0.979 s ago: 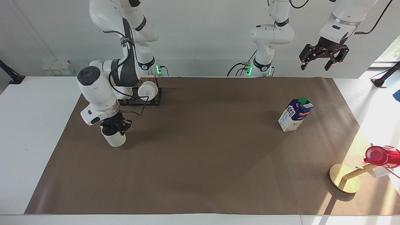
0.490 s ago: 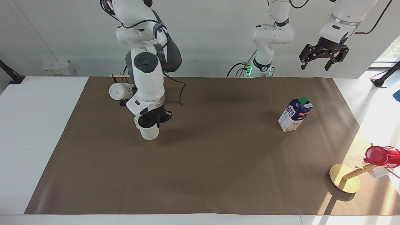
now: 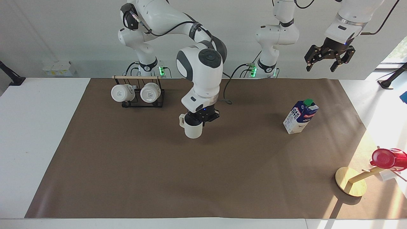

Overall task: Place cup and milk on table
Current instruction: 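Carry the mug toward the table centre and set it down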

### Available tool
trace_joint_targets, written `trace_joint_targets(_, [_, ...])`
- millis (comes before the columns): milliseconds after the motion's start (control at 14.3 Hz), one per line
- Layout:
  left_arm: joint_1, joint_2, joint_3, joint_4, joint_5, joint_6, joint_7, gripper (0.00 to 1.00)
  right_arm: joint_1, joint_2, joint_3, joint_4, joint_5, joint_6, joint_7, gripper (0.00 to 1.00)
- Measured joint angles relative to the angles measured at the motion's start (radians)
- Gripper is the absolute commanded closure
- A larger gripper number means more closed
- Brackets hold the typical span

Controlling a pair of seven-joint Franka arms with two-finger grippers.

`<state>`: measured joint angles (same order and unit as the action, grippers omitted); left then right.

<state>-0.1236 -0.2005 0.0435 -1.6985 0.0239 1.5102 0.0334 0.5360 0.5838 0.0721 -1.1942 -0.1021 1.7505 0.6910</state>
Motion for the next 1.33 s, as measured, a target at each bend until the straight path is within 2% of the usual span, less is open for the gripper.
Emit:
trace_joint_targets(350, [0.0, 0.0, 0.0, 0.0, 0.0, 0.0, 0.0, 0.0, 0.12, 0.137, 0.02, 0.099, 0.0, 0.003, 0.13, 1.0])
trace_joint_targets(560, [0.0, 0.0, 0.0, 0.0, 0.0, 0.0, 0.0, 0.0, 0.164, 0.146, 0.044, 0.121, 0.0, 0.003, 0.175, 1.0])
trace_joint_targets(1049, [0.0, 0.0, 0.0, 0.0, 0.0, 0.0, 0.0, 0.0, 0.125, 0.156, 0.052, 0.085, 0.05, 0.035, 0.183, 1.0])
trace_joint_targets(1119, [0.0, 0.0, 0.0, 0.0, 0.0, 0.0, 0.0, 0.0, 0.123, 0.156, 0.052, 0.066, 0.052, 0.056, 0.183, 0.92])
trace_joint_targets(1189, [0.0, 0.0, 0.0, 0.0, 0.0, 0.0, 0.0, 0.0, 0.122, 0.156, 0.052, 0.05, 0.053, 0.074, 0.183, 0.77])
trace_joint_targets(1329, [0.0, 0.0, 0.0, 0.0, 0.0, 0.0, 0.0, 0.0, 0.122, 0.156, 0.053, 0.032, 0.053, 0.084, 0.183, 0.53])
